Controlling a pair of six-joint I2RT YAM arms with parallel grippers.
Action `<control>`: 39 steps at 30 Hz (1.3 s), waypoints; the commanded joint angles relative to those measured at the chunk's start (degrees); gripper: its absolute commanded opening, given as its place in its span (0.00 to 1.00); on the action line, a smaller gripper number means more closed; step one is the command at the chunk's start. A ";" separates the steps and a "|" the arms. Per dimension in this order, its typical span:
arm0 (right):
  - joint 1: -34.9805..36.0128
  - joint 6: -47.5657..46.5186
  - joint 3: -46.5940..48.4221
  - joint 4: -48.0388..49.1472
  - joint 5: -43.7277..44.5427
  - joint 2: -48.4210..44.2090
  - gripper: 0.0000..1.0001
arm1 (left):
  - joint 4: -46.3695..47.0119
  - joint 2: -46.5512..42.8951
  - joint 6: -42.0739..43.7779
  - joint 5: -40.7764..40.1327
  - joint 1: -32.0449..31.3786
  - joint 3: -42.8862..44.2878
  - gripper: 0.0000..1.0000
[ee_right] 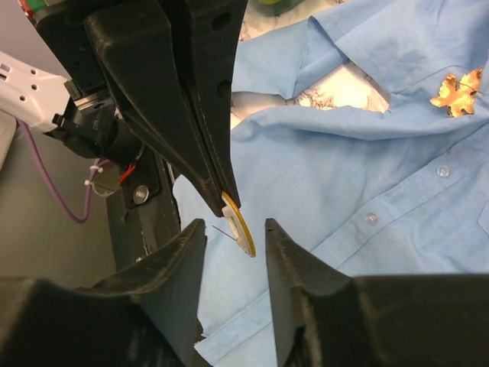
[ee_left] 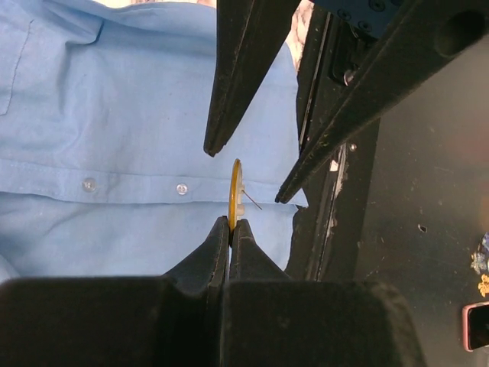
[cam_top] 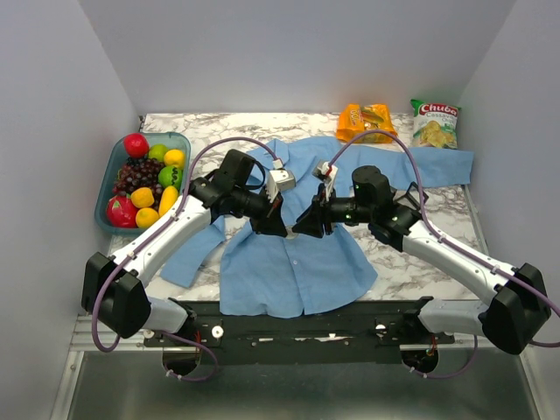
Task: Pin the brooch onto the clothing
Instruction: Adjust the brooch.
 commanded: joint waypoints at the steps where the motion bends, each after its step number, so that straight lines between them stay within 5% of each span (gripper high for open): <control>1: -0.09 -1.45 -0.11 -1.23 -2.69 -0.01 0.43 | -0.44 -1.40 0.83 3.76 0.30 0.10 0.00; 12: 0.00 -1.71 -0.03 -1.06 -4.80 1.66 0.34 | -0.17 -1.84 1.09 5.69 0.22 0.01 0.00; 20: 0.08 -1.89 -0.55 -0.62 -5.50 1.13 0.01 | 1.05 -2.19 0.22 6.31 0.22 -0.95 0.05; 21: 0.08 -1.89 -0.73 -0.18 -6.11 0.87 0.01 | 1.06 -2.19 0.30 6.49 0.22 -1.04 0.17; 24: 0.08 -1.80 -0.73 0.43 -7.08 0.69 0.01 | 1.50 -2.45 0.04 6.40 0.22 -1.66 0.30; 39: 0.00 -0.75 -0.46 1.75 -9.37 0.08 0.01 | 3.34 -3.42 -0.66 8.42 0.22 -4.38 0.29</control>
